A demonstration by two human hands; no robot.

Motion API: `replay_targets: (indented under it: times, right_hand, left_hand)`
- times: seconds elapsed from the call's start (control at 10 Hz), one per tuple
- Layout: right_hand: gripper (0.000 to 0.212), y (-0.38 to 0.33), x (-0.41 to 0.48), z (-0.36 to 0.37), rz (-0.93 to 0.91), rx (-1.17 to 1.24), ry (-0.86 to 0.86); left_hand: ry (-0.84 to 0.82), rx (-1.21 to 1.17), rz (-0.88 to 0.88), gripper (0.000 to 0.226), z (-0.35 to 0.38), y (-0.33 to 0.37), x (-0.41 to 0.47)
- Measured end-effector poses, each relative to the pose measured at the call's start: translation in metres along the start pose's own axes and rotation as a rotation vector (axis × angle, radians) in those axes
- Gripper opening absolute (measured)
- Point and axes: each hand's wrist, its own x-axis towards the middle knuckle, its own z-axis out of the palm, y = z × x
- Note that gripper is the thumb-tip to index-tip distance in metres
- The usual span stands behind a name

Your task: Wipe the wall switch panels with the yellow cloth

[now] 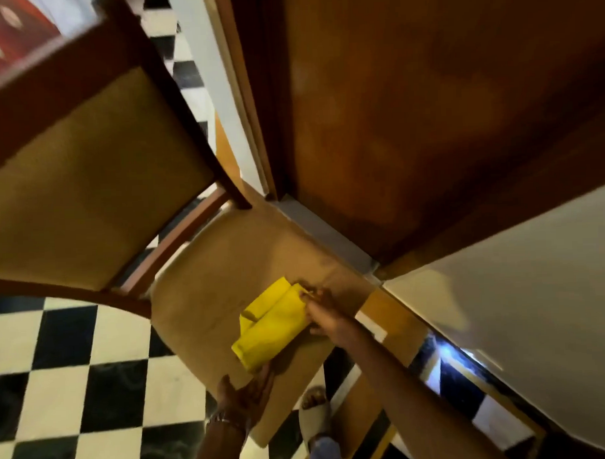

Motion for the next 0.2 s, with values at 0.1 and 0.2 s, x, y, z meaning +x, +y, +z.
replay_targets:
  times: [0.1, 0.2]
  right_hand:
    - [0.064, 0.010, -0.035, -0.008, -0.221, -0.327, 0.051]
    - [0.069, 0.018, -0.095, -0.050, -0.340, -0.523, 0.112]
  left_hand:
    - [0.034, 0.253, 0.112, 0.073, 0.021, -0.025, -0.033]
    - [0.215, 0.834, 0.483, 0.065, 0.042, -0.068, -0.078]
